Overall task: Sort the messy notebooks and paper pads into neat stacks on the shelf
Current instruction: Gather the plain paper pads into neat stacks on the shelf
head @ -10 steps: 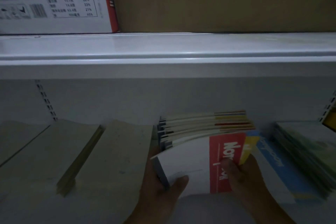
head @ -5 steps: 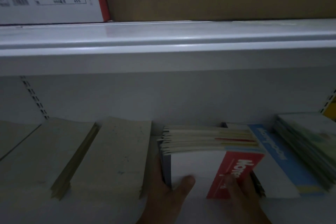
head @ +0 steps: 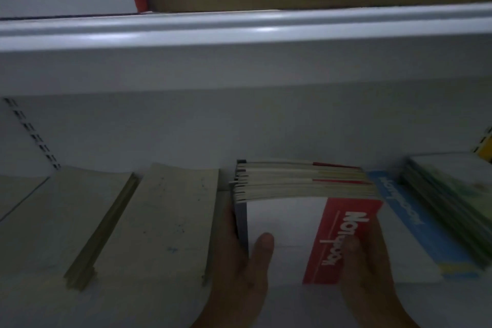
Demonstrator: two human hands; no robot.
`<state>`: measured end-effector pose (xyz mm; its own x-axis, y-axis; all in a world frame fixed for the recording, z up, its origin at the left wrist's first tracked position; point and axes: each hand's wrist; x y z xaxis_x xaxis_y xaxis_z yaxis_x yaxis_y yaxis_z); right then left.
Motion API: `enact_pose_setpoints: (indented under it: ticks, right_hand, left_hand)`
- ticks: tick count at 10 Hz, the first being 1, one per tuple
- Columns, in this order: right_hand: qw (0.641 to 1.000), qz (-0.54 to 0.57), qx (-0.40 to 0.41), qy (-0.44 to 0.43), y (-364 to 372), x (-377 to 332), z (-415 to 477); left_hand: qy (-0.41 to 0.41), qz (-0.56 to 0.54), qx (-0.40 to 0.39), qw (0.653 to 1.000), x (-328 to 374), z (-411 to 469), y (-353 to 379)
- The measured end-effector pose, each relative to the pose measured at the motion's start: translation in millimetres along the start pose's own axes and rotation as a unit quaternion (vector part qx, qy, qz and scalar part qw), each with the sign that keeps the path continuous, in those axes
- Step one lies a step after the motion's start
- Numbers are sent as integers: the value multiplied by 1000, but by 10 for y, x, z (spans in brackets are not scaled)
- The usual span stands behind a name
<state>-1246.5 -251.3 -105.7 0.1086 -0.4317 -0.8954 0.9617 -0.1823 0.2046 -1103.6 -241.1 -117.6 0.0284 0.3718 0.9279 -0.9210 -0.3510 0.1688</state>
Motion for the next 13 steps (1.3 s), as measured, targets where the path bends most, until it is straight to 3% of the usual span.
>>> enact_pose_setpoints:
  ticks: [2, 3, 4, 6, 7, 8, 10, 11, 13]
  right_hand:
    - [998, -40, 45, 17, -5, 141, -12]
    - [996, -76, 31, 24, -44, 276, -62]
    - [994, -97, 2, 41, -134, 354, -74]
    - [975, -219, 12, 25, -77, 425, -30]
    - [966, -210, -13, 148, -36, 421, 166]
    - [930, -220, -60, 289, 27, 414, 397]
    - [888, -257, -81, 373, 159, 647, 592]
    - [866, -269, -73, 414, 180, 703, 626]
    - [863, -266, -70, 425, 238, 601, 640]
  left_hand:
    - [4, 10, 29, 1000, -123, -72, -1]
    - [19, 2, 25, 1000, -117, -57, 18]
    - [6, 49, -48, 998, -189, -56, -78]
    - [-38, 166, -52, 984, -232, 0, -75]
    - [-149, 149, -59, 976, -193, 103, -67]
    - [-248, 155, -105, 950, -129, 143, -168]
    - [-199, 327, -252, 889, -233, 41, -402]
    - [-177, 396, -234, 870, -271, 58, -386]
    - [-186, 355, -154, 903, -451, 2, -386]
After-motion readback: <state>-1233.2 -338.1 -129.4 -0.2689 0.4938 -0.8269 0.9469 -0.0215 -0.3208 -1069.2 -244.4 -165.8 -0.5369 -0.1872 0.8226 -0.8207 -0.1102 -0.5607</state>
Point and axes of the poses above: each hand's wrist, its own z-axis towards the middle knuckle, its own y-axis out of the palm, x = y × z, and after that the axes turned 6 degrees about x, right-handed
